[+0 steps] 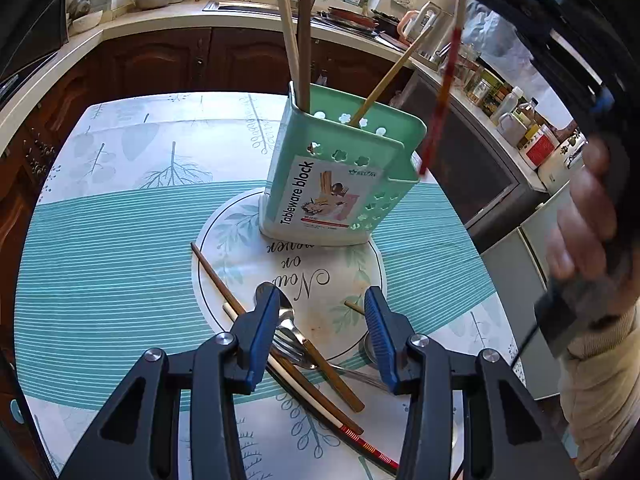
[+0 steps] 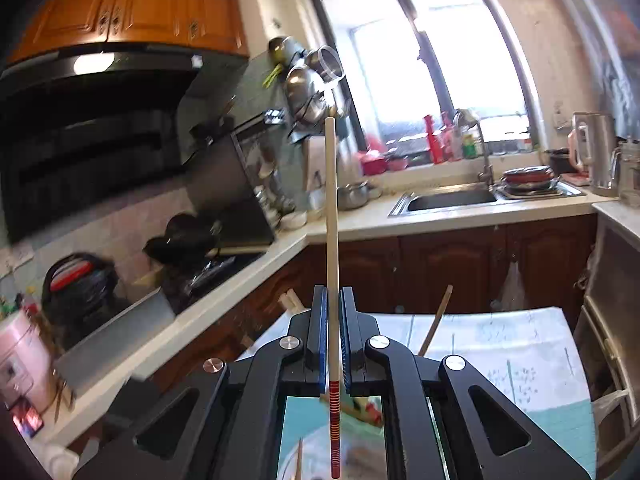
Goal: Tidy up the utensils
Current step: 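Lift the bamboo chopstick with the right gripper and insert it into the holder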
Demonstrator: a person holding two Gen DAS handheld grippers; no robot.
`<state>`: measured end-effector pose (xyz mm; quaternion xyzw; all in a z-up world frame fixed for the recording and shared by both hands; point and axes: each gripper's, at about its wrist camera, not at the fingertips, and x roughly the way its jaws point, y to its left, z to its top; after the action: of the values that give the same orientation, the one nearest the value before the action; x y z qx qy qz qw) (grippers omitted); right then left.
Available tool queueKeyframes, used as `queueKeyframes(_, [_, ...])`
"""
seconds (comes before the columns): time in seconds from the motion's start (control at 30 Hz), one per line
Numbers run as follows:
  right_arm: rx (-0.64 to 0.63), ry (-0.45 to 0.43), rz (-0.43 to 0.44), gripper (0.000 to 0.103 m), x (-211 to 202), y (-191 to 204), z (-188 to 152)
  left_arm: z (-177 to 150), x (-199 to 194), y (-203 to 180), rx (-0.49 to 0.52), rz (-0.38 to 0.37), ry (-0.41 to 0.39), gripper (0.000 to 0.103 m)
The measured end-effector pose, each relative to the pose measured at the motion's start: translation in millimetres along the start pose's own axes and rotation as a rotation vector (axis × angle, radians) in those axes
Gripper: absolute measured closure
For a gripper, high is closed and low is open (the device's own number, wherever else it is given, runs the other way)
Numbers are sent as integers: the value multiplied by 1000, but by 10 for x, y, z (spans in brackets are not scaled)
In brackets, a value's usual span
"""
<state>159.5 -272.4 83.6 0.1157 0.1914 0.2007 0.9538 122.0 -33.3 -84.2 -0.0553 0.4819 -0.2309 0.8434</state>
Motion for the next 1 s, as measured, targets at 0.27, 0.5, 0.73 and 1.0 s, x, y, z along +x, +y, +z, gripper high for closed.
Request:
queueKeyframes(0.27, [-28,-101,-120,98,389,-42,253,15,-16,175,-48,2,-14,61])
queueKeyframes(0.5, [-93,-43,-178,98,823,-135,-70,218,-99,340,-108,20,-70,61])
queueKeyframes(0.73, [-105,35,-166,97,1044,-285,-533,373,-170,399,-131,32,-118,61])
queueKeyframes(1.0, [-118,168,-105,95,1088,-345,-1110,308,-116,370,-130,31,-92,61])
